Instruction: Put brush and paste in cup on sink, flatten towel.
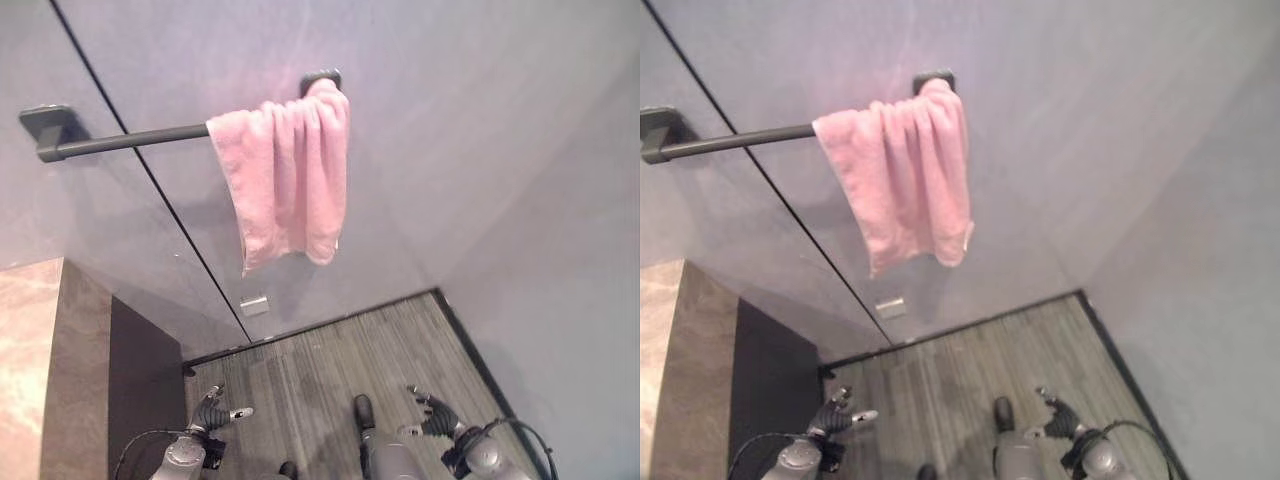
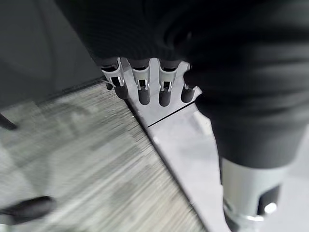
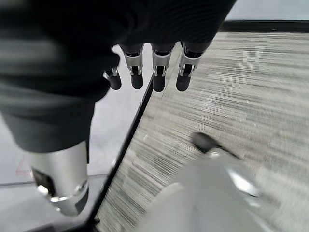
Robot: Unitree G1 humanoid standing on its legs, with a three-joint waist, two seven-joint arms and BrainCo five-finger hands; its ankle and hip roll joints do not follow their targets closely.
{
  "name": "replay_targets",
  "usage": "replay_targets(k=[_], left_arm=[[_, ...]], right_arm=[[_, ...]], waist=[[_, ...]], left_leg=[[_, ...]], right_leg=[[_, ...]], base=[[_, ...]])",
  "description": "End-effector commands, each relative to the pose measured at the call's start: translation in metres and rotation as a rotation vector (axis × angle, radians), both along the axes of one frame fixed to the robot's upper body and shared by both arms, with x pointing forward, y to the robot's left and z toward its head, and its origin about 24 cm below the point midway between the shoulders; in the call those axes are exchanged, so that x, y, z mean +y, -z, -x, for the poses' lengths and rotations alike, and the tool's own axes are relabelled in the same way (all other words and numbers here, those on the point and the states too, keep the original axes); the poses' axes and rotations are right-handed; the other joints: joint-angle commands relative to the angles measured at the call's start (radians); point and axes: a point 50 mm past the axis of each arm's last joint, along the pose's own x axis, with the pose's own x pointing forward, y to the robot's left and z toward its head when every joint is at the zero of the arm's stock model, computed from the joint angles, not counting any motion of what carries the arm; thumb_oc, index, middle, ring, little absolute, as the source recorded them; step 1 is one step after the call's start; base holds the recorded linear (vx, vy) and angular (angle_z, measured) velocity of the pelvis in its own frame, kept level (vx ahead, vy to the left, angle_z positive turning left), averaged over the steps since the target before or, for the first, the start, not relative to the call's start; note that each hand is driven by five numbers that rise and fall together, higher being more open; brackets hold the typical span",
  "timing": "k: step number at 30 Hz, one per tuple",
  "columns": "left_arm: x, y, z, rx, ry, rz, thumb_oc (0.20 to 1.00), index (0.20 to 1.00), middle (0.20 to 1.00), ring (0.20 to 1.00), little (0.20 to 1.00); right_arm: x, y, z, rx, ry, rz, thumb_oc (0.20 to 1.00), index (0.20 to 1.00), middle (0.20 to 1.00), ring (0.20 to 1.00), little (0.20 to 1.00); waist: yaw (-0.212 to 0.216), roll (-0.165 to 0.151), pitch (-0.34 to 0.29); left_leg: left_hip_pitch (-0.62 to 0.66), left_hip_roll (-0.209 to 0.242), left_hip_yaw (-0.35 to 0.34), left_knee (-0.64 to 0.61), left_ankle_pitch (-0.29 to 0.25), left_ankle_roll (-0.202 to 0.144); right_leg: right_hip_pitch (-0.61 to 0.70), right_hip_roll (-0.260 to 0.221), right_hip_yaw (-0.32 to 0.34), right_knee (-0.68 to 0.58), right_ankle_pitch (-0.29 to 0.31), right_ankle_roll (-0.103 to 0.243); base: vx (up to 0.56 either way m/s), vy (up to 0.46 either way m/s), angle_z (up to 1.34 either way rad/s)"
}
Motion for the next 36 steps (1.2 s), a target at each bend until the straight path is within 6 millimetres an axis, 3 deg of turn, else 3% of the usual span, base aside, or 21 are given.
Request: replay_targets(k=[1,3,5,6,7,9,12,15,17,19,21,23,24,26,27,36], left_arm=[[0.003,-0.017,-0.021,-0.111,0.055,-0.001,1.0,1.0,1.0,1.0,1.0],[0.007,-0.019,-0.026,-0.119,0.032,0.004,1.0,1.0,1.0,1.0,1.0],[0.006,-0.02,-0.031,-0.122,0.029,-0.005,1.0,1.0,1.0,1.0,1.0],[0.001,-0.021,-0.038,-0.136,0.034,-0.002,1.0,1.0,1.0,1.0,1.0],[0.0,-0.022,-0.041,-0.143,0.031,0.003,1.0,1.0,1.0,1.0,1.0],[-0.006,-0.025,-0.05,-0.158,0.046,0.006,1.0,1.0,1.0,1.0,1.0],[-0.005,-0.024,-0.049,-0.153,0.053,-0.003,1.0,1.0,1.0,1.0,1.0],[0.0,-0.02,-0.034,-0.126,0.042,0.003,1.0,1.0,1.0,1.0,1.0],[0.001,-0.019,-0.033,-0.123,0.035,0.005,1.0,1.0,1.0,1.0,1.0],[0.004,-0.02,-0.031,-0.123,0.033,-0.002,1.0,1.0,1.0,1.0,1.0],[0.005,-0.019,-0.029,-0.117,0.027,-0.007,1.0,1.0,1.0,1.0,1.0],[0.006,-0.019,-0.028,-0.122,0.016,-0.018,1.0,1.0,1.0,1.0,1.0],[0.008,-0.017,-0.024,-0.114,-0.011,-0.014,1.0,1.0,1.0,1.0,1.0],[0.009,-0.011,-0.019,-0.08,-0.044,0.0,1.0,1.0,1.0,1.0,1.0],[0.006,-0.009,-0.013,-0.078,-0.061,0.026,1.0,1.0,1.0,1.0,1.0],[0.006,-0.005,0.007,-0.042,-0.025,0.014,1.0,1.0,1.0,1.0,1.0]], right_arm=[[-0.013,-0.025,-0.027,-0.126,-0.054,0.016,1.0,1.0,1.0,1.0,1.0],[-0.019,-0.031,-0.03,-0.143,-0.054,0.028,1.0,1.0,1.0,1.0,1.0],[-0.023,-0.03,-0.029,-0.139,-0.037,0.037,1.0,1.0,1.0,1.0,1.0],[-0.028,-0.03,-0.028,-0.144,-0.017,0.053,1.0,1.0,1.0,1.0,1.0],[-0.029,-0.03,-0.028,-0.141,-0.012,0.061,1.0,1.0,1.0,1.0,1.0],[-0.035,-0.029,-0.026,-0.138,0.001,0.092,1.0,1.0,1.0,1.0,1.0],[-0.032,-0.029,-0.031,-0.142,-0.008,0.094,1.0,1.0,1.0,1.0,1.0],[-0.019,-0.026,-0.032,-0.133,-0.052,0.077,1.0,1.0,1.0,1.0,1.0],[-0.015,-0.027,-0.035,-0.142,-0.072,0.079,1.0,1.0,1.0,1.0,1.0],[-0.008,-0.029,-0.038,-0.161,-0.114,0.085,1.0,1.0,1.0,1.0,1.0],[-0.006,-0.03,-0.038,-0.17,-0.127,0.085,1.0,1.0,1.0,1.0,1.0],[-0.007,-0.03,-0.038,-0.175,-0.137,0.097,1.0,1.0,1.0,1.0,1.0],[-0.008,-0.029,-0.037,-0.17,-0.134,0.114,1.0,1.0,1.0,1.0,1.0],[-0.001,-0.027,-0.033,-0.162,-0.158,0.093,1.0,1.0,1.0,1.0,1.0],[-0.007,-0.024,-0.026,-0.138,-0.138,0.097,1.0,1.0,1.0,1.0,1.0],[-0.015,-0.023,-0.027,-0.147,-0.064,0.099,1.0,1.0,1.0,1.0,1.0]], waist=[[-0.002,0.016,-0.01],[-0.007,0.008,-0.013],[-0.018,0.002,-0.017],[-0.037,0.0,-0.021],[-0.041,0.002,-0.019],[-0.053,0.002,-0.016],[-0.049,0.011,-0.022],[-0.037,0.03,-0.024],[-0.033,0.032,-0.015],[-0.036,0.036,0.017],[-0.038,0.036,0.022],[-0.047,0.031,0.023],[-0.043,0.035,0.021],[-0.044,0.015,0.002],[-0.039,0.014,-0.025],[-0.013,0.031,-0.064]], left_leg=[[-0.114,-0.034,0.03,0.035,0.125,0.001],[-0.117,0.005,0.008,0.0,0.148,-0.025],[-0.125,0.009,0.025,0.016,0.143,-0.032],[-0.143,0.013,0.127,0.042,0.145,-0.035],[-0.15,0.021,0.172,0.049,0.149,-0.036],[-0.193,0.082,0.283,0.006,0.192,-0.049],[-0.194,0.071,0.238,0.005,0.176,-0.045],[-0.171,0.032,0.267,0.045,0.116,0.0],[-0.171,0.023,0.27,0.066,0.099,0.012],[-0.171,0.01,0.263,0.105,0.083,0.029],[-0.17,0.004,0.261,0.119,0.078,0.029],[-0.161,-0.003,0.256,0.124,0.078,0.025],[-0.159,0.0,0.245,0.131,0.082,0.024],[-0.147,0.003,0.247,0.119,0.076,0.014],[-0.126,0.006,0.249,0.078,0.09,0.007],[-0.083,0.026,0.213,-0.048,0.152,-0.014]], right_leg=[[0.118,0.029,-0.083,-0.031,-0.054,0.038],[0.126,0.042,-0.131,-0.03,-0.086,0.02],[0.143,0.037,-0.156,-0.052,-0.087,0.016],[0.167,0.023,-0.182,-0.078,-0.082,0.015],[0.174,0.021,-0.187,-0.081,-0.08,0.016],[0.192,-0.007,-0.213,-0.101,-0.071,0.027],[0.195,-0.022,-0.194,-0.085,-0.062,0.038],[0.197,-0.061,-0.128,-0.025,-0.045,0.066],[0.181,-0.068,-0.117,0.022,-0.039,0.072],[0.125,-0.057,-0.087,0.16,-0.01,0.079],[0.109,-0.052,-0.083,0.161,-0.013,0.077],[0.097,-0.046,-0.089,0.04,-0.025,0.06],[0.086,-0.064,-0.088,0.05,0.002,0.069],[0.128,-0.04,-0.077,-0.018,-0.033,0.054],[0.167,-0.033,-0.088,-0.076,-0.031,0.056],[0.243,-0.044,-0.134,-0.19,-0.013,0.054]], base=[[0.22,-0.344,0.89],[0.13,-0.313,0.32],[0.09,-0.161,0.38],[0.09,-0.045,0.39],[0.06,-0.002,0.55],[0.01,0.085,0.7],[0.07,0.16,0.26],[0.13,0.379,-0.87],[0.0,0.208,-0.47],[-0.03,0.195,-0.35],[0.01,0.052,-0.02],[0.06,0.015,0.07],[0.06,-0.034,-0.11],[0.14,-0.089,0.2],[0.16,-0.082,0.35],[0.06,-0.046,0.11]])
